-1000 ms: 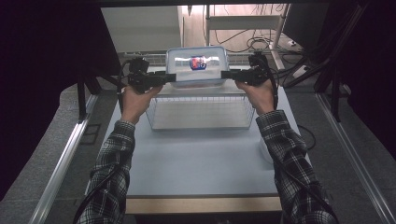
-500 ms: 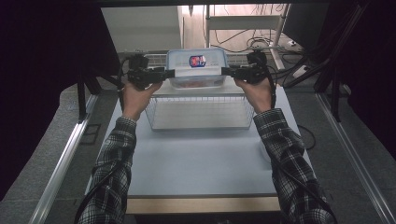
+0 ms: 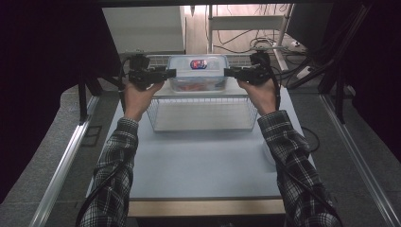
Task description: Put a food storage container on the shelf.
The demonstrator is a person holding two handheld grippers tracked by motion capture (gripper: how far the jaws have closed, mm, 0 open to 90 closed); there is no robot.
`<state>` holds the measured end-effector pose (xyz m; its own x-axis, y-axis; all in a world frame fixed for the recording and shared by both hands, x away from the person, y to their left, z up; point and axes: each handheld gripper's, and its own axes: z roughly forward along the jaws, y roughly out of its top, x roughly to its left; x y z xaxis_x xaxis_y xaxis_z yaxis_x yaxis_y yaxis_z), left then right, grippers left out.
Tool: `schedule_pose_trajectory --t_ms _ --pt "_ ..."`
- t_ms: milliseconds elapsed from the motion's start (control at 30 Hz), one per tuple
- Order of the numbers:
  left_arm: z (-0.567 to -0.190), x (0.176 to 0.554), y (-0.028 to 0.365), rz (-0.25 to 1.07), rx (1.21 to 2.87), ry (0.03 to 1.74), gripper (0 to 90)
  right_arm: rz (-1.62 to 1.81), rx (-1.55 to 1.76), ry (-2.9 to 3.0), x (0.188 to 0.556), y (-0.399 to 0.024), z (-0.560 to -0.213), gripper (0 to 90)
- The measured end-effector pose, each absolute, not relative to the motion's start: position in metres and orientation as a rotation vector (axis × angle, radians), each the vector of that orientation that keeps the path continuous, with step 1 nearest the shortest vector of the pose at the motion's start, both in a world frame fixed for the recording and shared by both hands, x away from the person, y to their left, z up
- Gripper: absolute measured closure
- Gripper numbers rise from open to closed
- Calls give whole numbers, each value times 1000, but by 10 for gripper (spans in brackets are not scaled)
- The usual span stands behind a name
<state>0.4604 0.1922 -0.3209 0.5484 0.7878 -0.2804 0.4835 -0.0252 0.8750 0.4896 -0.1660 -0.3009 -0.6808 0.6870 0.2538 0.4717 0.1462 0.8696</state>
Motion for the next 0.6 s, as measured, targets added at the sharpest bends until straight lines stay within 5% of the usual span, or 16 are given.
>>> schedule_pose_trajectory --t_ms 200,600 --pt "-319 455 192 371 1692 1052 399 1548 1100 2205 487 -165 -301 589" --pt "-330 413 185 407 1787 917 181 1558 966 2219 461 -172 -308 348"
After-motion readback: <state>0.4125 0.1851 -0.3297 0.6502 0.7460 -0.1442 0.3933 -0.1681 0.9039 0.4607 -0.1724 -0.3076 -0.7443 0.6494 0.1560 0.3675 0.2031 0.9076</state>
